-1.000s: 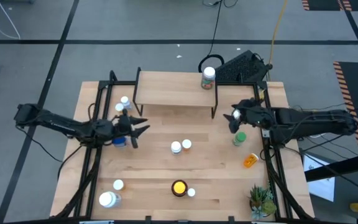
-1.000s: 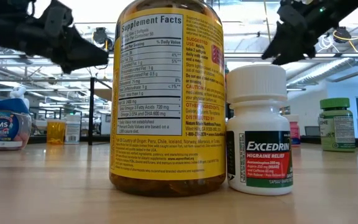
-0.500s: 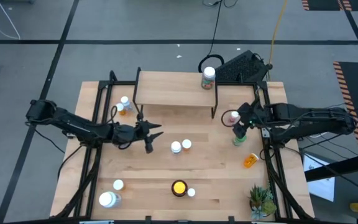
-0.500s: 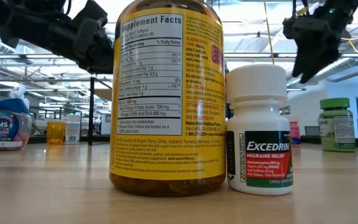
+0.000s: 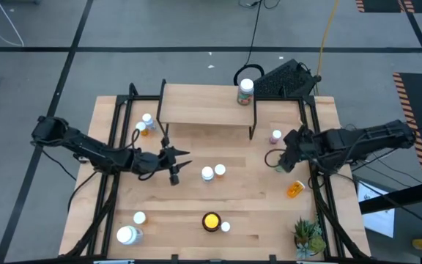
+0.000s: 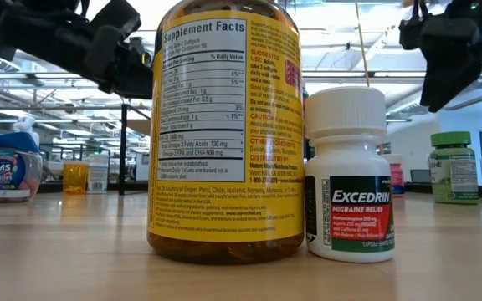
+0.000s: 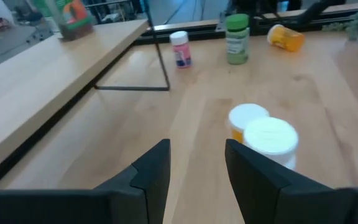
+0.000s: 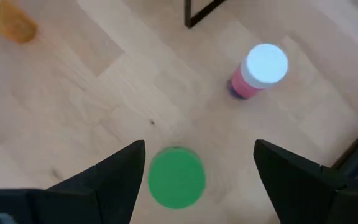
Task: Pick and place medicine bottles onto shelf by color
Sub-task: Put the light green pill bottle on the shelf
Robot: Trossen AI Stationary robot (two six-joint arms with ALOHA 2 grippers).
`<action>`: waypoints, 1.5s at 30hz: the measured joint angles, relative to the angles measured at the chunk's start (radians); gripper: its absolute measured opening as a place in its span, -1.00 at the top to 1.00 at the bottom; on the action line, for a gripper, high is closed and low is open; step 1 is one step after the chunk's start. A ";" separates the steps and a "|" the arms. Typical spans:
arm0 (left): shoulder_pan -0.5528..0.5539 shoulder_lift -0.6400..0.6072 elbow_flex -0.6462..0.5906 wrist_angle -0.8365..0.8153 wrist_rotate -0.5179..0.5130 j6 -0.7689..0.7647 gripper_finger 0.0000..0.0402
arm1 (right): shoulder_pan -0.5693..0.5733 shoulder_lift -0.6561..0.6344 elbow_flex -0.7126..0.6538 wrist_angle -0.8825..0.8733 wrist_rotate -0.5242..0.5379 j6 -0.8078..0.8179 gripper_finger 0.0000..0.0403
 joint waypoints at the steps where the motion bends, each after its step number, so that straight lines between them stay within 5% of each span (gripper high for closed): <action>1: -0.014 0.000 0.000 0.003 0.001 0.005 0.19 | 0.017 0.003 0.000 0.000 0.001 0.012 -0.45; 13: -0.067 0.000 0.000 0.000 -0.074 -0.014 -0.34 | 0.140 0.090 -0.076 0.008 -0.001 0.312 -0.45; 25: -0.064 0.000 0.000 -0.001 -0.101 -0.040 -0.42 | 0.142 0.113 -0.146 0.087 -0.006 0.310 -0.44; 34: -0.060 0.000 0.000 0.000 -0.126 -0.035 -0.42 | 0.099 0.108 -0.145 0.105 -0.049 0.179 0.05; 45: -0.002 0.002 0.005 0.058 0.009 -0.075 -0.42 | 0.082 0.112 -0.060 0.329 -0.096 -0.232 0.05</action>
